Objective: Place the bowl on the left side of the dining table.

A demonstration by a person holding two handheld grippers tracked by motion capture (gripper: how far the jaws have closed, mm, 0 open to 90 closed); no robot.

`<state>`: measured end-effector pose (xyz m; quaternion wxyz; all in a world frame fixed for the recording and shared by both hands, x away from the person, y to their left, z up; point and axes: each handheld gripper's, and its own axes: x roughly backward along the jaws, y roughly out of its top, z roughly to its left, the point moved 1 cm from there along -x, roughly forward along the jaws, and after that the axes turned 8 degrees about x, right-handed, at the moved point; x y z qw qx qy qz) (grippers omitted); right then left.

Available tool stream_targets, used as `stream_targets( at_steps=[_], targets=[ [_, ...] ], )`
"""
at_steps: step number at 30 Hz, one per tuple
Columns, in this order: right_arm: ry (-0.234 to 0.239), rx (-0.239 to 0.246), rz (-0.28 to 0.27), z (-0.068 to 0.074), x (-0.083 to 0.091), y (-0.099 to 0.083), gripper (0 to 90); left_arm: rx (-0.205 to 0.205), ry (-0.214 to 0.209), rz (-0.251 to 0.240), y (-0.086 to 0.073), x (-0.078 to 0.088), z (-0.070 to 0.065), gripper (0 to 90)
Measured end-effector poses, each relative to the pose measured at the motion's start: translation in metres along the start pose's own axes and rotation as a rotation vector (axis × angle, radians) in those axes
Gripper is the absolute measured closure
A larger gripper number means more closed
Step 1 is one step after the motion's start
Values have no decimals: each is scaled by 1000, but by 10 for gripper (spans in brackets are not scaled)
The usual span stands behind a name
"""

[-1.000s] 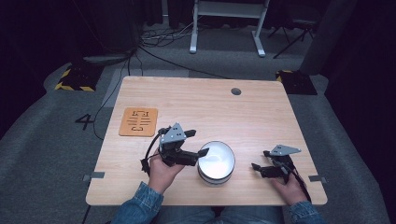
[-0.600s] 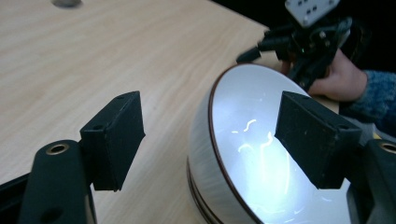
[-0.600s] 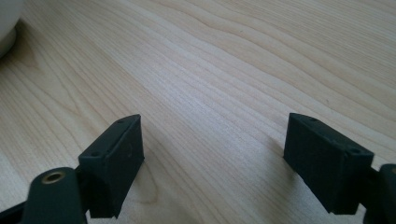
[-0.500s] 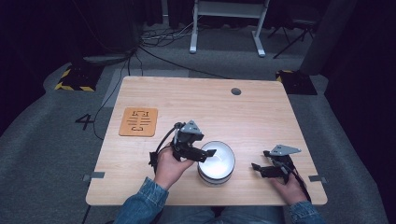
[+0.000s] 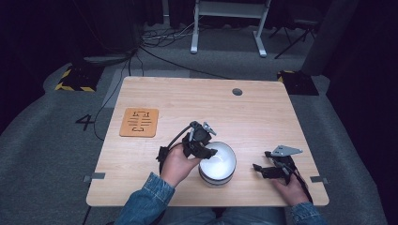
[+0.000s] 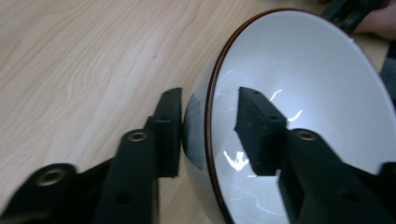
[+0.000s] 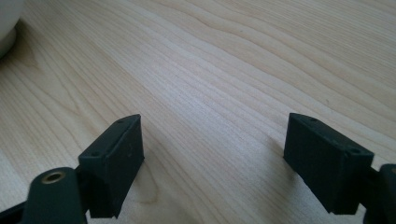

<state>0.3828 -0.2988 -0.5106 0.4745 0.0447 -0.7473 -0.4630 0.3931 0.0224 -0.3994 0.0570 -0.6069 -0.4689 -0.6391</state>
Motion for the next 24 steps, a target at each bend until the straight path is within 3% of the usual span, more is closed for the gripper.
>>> stream_targets(
  at_steps=[1,2,3,4,6,17,22,23,24],
  targets=[
    [0,0,0,0,0,0,201,4,27,6,0,0,-1,720],
    [0,0,0,0,0,0,201,-18,55,5,4,1,-2,803],
    [0,0,0,0,0,0,201,-18,55,5,4,1,-2,805],
    [0,1,0,0,0,0,201,-57,60,35,6,1,-1,808],
    [0,0,0,0,0,0,201,-59,64,42,7,1,-3,812],
    [0,1,0,0,0,0,201,-80,50,47,10,9,-2,822],
    [-4,5,-5,0,0,-1,201,-74,7,21,15,21,-3,822],
    [-3,5,-5,0,0,-1,201,-55,2,23,15,24,-4,822],
    [-3,4,-5,0,0,-1,201,-74,-1,8,17,25,-3,823]
  ],
)
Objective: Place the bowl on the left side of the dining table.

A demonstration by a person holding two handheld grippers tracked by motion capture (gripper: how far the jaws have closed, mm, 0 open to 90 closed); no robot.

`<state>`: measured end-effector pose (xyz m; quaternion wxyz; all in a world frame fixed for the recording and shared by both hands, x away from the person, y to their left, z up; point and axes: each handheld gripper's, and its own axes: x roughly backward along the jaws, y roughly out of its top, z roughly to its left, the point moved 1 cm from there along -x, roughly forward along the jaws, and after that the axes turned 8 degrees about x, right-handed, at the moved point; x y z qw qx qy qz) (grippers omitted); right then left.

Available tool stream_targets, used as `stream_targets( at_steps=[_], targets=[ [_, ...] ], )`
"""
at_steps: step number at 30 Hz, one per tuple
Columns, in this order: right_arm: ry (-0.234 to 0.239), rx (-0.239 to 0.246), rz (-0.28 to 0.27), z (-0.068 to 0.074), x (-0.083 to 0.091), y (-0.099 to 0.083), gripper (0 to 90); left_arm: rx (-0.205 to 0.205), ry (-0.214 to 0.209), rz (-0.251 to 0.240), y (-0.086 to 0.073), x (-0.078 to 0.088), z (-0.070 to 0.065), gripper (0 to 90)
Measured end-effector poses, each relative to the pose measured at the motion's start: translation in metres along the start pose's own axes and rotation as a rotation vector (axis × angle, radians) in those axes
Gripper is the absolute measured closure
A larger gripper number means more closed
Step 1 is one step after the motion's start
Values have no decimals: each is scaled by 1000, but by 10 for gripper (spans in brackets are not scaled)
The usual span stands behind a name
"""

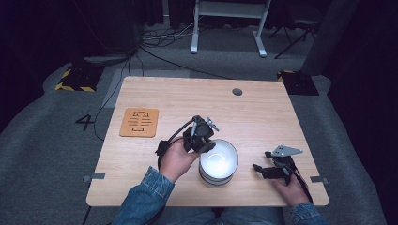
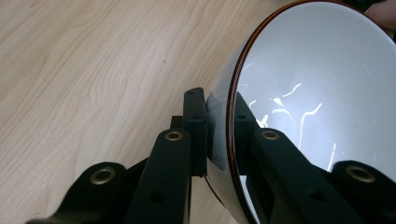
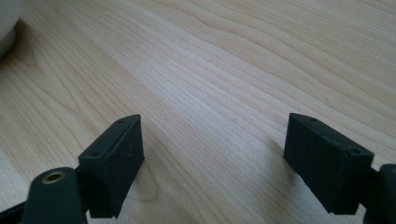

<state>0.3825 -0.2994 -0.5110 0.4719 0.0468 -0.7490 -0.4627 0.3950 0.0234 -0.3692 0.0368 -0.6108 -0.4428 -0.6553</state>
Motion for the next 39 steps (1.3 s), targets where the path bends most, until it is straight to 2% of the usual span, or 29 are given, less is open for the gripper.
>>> stream_targets(
  at_steps=[1,2,3,4,9,10,15,18,23,24,35,36,38,39],
  targets=[
    [0,0,0,0,0,0,201,-3,3,-4,1,1,0,822],
    [0,0,0,0,0,0,201,17,10,2,1,6,-2,822],
    [0,0,0,0,0,0,201,17,10,2,1,6,-2,823],
    [0,0,0,0,0,0,201,24,9,-34,2,8,-1,822],
    [0,1,0,0,0,0,201,36,3,-56,4,13,-3,822],
    [0,0,0,0,0,0,201,33,3,-49,5,15,-3,822],
    [0,0,0,0,0,0,201,38,17,-75,8,20,-2,822],
    [-1,-3,2,0,0,0,201,60,29,-78,9,24,0,822],
    [-2,-1,2,0,0,0,201,63,30,-89,9,27,7,822],
    [-2,-1,2,0,0,0,201,76,50,-95,9,29,9,823],
    [-2,-1,2,0,0,0,201,162,82,-130,6,44,35,822],
    [-2,-1,2,0,0,0,201,184,92,-139,5,46,39,822],
    [-2,-1,2,0,0,0,201,192,87,-139,4,48,42,822],
    [-2,-1,2,0,0,0,201,196,102,-141,4,49,44,822]
  ],
)
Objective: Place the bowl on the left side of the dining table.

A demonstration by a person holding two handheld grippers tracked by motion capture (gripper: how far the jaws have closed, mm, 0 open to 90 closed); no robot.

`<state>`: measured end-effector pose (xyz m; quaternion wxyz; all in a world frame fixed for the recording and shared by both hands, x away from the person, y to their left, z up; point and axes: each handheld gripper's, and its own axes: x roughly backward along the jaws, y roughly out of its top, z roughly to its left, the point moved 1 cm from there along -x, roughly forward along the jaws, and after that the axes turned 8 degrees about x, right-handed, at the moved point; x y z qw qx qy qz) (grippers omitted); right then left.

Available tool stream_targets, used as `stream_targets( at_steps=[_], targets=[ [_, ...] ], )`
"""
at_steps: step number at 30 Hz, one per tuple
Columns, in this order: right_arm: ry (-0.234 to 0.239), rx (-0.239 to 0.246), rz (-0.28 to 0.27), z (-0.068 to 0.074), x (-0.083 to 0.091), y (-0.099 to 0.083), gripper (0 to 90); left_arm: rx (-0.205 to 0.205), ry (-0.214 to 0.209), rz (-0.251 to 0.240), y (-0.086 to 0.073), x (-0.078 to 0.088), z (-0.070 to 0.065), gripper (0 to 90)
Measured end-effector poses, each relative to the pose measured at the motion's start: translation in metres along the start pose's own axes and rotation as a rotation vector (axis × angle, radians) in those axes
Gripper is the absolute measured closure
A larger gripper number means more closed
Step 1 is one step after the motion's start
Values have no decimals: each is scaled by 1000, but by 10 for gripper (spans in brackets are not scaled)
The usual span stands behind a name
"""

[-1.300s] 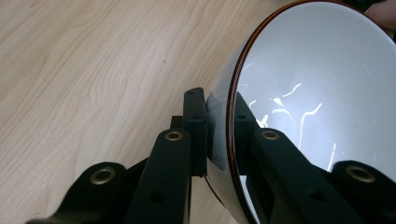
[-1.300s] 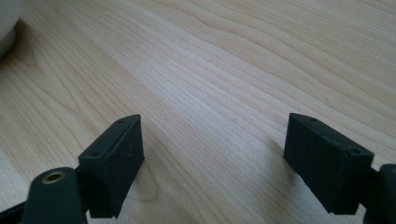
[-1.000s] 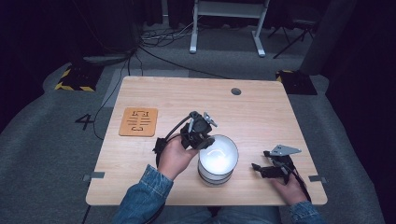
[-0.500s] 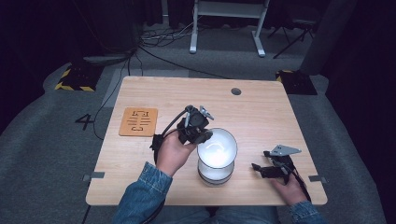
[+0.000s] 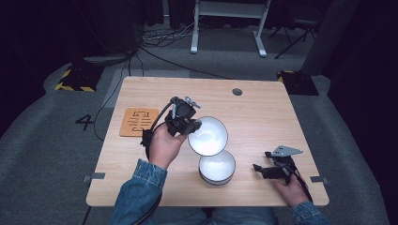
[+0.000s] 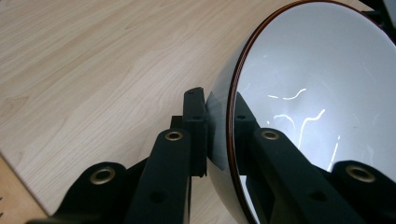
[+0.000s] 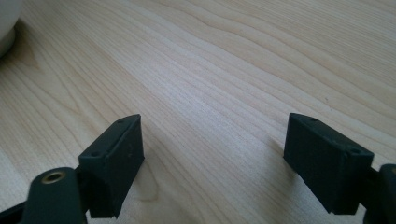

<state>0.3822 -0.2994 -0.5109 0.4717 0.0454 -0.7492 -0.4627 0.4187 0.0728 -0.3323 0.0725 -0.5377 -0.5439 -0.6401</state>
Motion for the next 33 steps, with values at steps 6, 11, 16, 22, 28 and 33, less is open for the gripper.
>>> stream_targets(
  at_steps=[6,11,16,22,28,33],
  targets=[
    [0,0,0,0,0,0,201,46,6,-13,3,3,17,822],
    [0,0,0,0,0,0,201,82,21,-22,7,8,31,822],
    [0,0,0,0,0,0,201,89,47,-22,11,11,39,822],
    [0,0,0,0,0,0,201,111,61,-18,16,10,55,822],
    [0,0,0,0,0,0,201,117,95,-1,21,11,72,822],
    [0,0,0,0,0,0,201,163,94,-9,23,10,90,822]
  ],
)
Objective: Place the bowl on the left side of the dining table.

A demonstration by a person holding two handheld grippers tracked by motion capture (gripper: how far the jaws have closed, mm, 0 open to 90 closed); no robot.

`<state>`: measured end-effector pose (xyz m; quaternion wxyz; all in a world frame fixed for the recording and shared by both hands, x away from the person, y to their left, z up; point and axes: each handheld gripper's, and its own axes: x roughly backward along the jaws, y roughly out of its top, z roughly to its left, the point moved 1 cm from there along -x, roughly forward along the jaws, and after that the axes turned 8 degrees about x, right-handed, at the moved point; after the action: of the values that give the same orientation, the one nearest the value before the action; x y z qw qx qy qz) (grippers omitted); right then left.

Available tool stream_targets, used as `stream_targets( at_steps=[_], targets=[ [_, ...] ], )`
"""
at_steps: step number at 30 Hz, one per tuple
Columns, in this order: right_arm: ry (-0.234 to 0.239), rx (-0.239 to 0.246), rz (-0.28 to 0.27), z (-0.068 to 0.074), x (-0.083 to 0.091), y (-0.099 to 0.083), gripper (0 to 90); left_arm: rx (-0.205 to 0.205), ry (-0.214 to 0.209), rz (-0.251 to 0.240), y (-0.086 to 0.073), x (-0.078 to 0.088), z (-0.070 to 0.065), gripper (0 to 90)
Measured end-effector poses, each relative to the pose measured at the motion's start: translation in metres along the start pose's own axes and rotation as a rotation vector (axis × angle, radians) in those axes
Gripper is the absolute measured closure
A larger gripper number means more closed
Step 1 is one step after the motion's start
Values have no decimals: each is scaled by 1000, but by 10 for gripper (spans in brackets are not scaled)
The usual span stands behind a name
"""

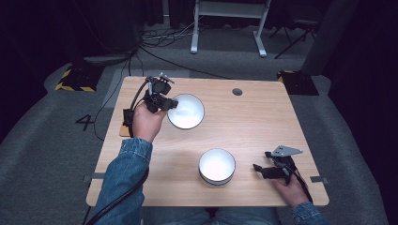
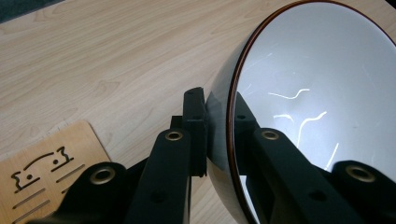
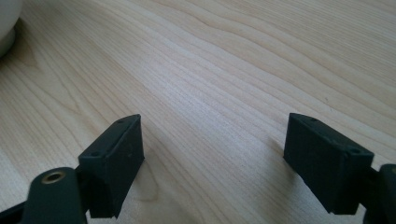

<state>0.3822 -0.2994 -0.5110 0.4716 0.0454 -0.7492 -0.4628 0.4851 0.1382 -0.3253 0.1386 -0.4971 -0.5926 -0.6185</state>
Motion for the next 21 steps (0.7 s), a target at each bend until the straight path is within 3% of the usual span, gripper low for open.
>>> stream_targets(
  at_steps=[3,4,13,14,15,21],
  targets=[
    [0,0,0,0,0,0,201,12,2,6,3,-2,9,822],
    [0,-1,0,0,0,0,201,35,11,-6,4,-4,10,822],
    [0,0,0,0,0,0,201,75,20,6,11,-5,32,822],
    [0,0,0,0,0,0,201,96,21,-2,11,-6,34,822],
    [0,0,0,0,0,0,201,83,36,11,12,-5,39,822],
    [0,-1,0,0,0,0,201,112,53,6,12,-5,52,821]
  ],
)
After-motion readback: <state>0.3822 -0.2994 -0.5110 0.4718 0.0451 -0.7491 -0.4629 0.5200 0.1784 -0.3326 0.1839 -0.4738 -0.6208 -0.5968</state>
